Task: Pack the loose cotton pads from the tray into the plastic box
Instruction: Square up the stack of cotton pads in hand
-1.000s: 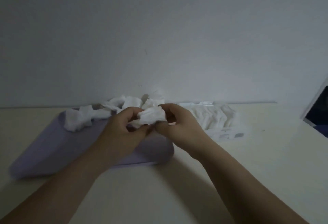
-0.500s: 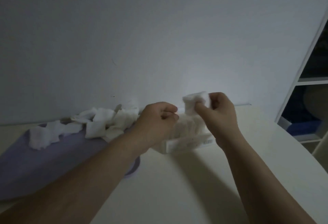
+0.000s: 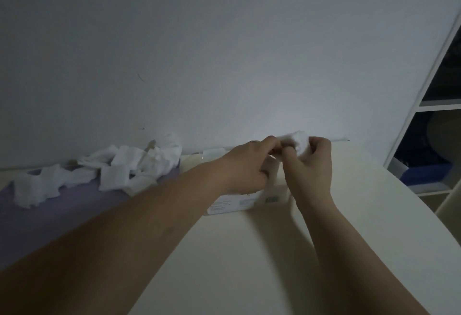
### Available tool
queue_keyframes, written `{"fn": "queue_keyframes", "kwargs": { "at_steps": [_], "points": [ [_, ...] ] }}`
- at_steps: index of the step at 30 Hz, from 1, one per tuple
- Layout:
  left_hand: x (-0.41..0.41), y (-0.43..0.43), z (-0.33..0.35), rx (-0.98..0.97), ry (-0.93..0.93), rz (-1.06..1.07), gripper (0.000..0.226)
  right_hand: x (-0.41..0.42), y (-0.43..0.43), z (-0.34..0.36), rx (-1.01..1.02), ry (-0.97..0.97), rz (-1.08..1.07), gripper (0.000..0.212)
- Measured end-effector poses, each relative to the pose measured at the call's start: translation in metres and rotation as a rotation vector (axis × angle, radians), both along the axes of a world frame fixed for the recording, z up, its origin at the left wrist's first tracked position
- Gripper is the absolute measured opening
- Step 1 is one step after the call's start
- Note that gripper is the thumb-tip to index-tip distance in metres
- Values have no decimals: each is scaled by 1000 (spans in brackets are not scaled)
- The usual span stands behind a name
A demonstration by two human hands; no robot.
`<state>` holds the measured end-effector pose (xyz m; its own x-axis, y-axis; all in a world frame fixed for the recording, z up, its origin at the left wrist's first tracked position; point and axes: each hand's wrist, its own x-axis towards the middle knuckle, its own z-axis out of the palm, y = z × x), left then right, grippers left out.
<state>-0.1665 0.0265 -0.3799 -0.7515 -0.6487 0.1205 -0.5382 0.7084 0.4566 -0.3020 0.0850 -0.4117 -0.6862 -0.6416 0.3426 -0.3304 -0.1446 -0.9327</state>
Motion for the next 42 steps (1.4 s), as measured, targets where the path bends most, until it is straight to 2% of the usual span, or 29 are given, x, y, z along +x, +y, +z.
{"fn": "queue_keyframes", "kwargs": {
  "at_steps": [4, 8, 11, 16, 19, 22, 24, 26, 28, 32, 36, 38, 40, 42],
  "points": [
    [16, -1, -9, -40, 56, 44, 46, 8, 9, 11, -98, 24, 8, 23],
    [26, 0, -16, -146, 136, 114, 16, 28, 15, 12, -119, 59, 56, 25],
    [30, -1, -18, -274, 67, 114, 32, 46, 14, 2, -59, 123, 85, 25],
    [43, -5, -17, -352, -78, 140, 28, 49, 10, -14, 66, 341, 85, 28],
    [56, -6, -12, -309, -113, 127, 45, 49, 6, -17, 104, 529, 98, 34],
    [66, -8, -17, -302, -50, 106, 52, 50, 2, -14, 97, 729, 71, 36],
    [70, -7, -22, -259, 43, 119, 45, 51, 2, -11, 139, 734, 74, 34],
    [71, -9, -27, -239, 100, 126, 27, 50, 1, -9, 253, 598, 137, 34],
    [70, -10, -29, -246, 105, 120, 20, 48, 0, -7, 352, 547, 157, 36],
    [70, -10, -28, -220, 71, 139, 24, 51, -8, 0, 379, 765, 4, 35],
    [68, -11, -26, -225, 141, 134, 19, 60, -17, 1, 427, 934, -70, 17],
    [68, -9, -23, -214, 178, 154, 18, 60, -20, 0, 498, 941, -79, 14],
    [70, -8, -22, -166, 196, 176, 18, 59, -19, 2, 565, 939, -52, 24],
    [70, -8, -24, -132, 191, 200, 9, 54, -14, 8, 604, 989, 11, 17]
  ]
}}
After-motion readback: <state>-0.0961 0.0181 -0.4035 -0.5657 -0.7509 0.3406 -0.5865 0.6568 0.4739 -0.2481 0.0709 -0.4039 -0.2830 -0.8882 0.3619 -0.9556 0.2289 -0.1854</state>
